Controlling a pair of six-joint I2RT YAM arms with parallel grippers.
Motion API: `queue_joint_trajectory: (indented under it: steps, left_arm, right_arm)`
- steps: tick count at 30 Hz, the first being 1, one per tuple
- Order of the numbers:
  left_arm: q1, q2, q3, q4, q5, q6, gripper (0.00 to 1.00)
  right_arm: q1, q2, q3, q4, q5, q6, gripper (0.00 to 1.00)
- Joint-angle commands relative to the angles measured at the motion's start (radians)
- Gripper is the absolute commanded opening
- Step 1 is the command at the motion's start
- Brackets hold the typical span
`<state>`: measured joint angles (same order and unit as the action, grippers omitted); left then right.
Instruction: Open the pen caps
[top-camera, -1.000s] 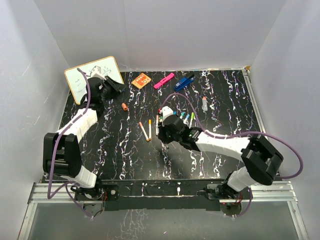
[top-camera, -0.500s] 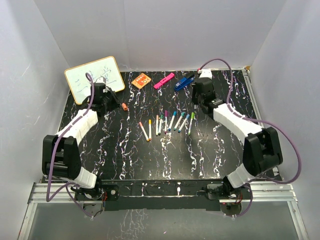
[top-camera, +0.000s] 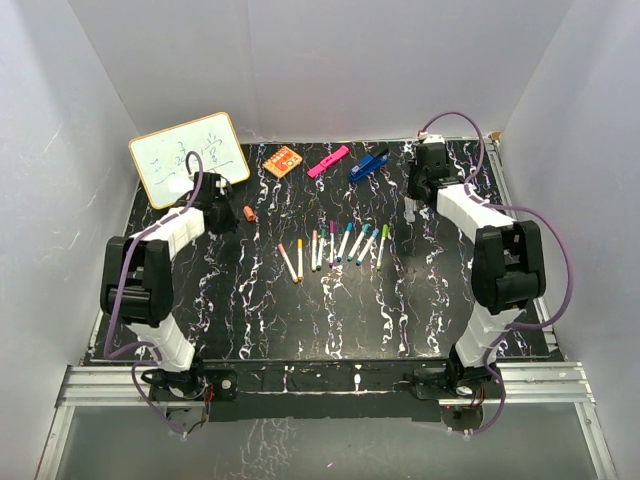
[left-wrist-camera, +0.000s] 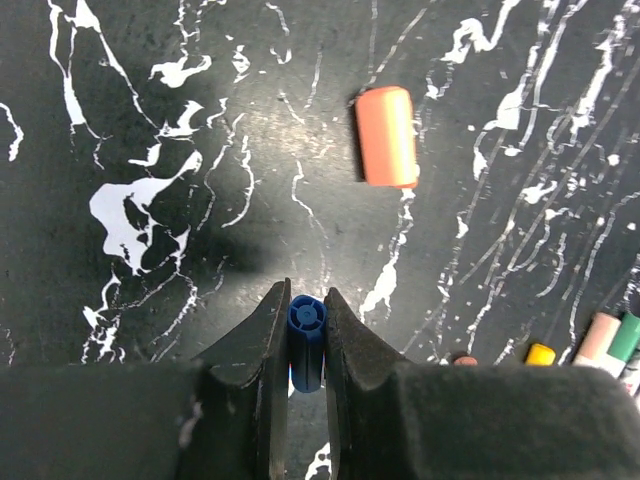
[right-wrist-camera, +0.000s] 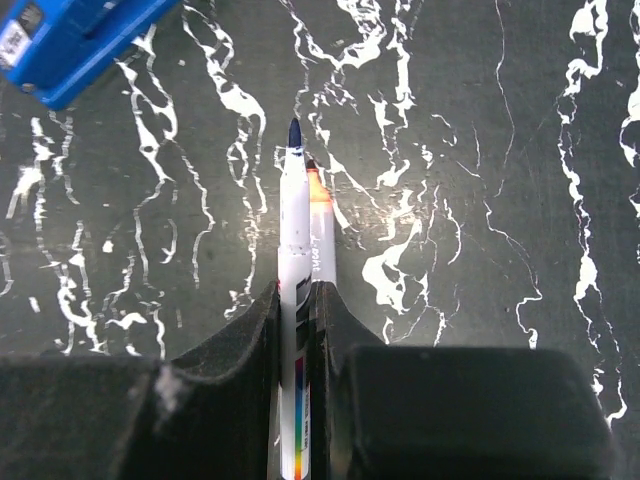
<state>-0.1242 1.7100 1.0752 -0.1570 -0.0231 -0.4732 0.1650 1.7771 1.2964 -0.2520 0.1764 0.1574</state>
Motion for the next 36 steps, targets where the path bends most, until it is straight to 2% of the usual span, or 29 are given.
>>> queue_joint_trajectory:
  steps: [1, 13, 31, 33, 36]
  left_arm:
    - [0.025, 0.028, 0.057, -0.028, -0.021, 0.018, 0.0]
    - [0.046, 0.136, 0.094, -0.028, -0.037, 0.036, 0.0]
    - [0.054, 0.233, 0.223, -0.063, -0.042, 0.035, 0.0]
    - [0.054, 0.229, 0.226, -0.064, -0.036, 0.035, 0.04]
    - [0.054, 0.219, 0.23, -0.07, -0.035, 0.036, 0.19]
  right_arm:
    - [-0.007, 0.048, 0.062, 0.019, -0.05, -0.037, 0.0]
    - [0.001, 0.14, 0.119, -0.001, -0.056, -0.068, 0.0]
    - [0.042, 0.246, 0.193, -0.053, 0.023, -0.111, 0.0]
    - [0.043, 0.255, 0.198, -0.056, 0.022, -0.114, 0.0]
    - [0.046, 0.265, 0.204, -0.061, 0.022, -0.114, 0.0]
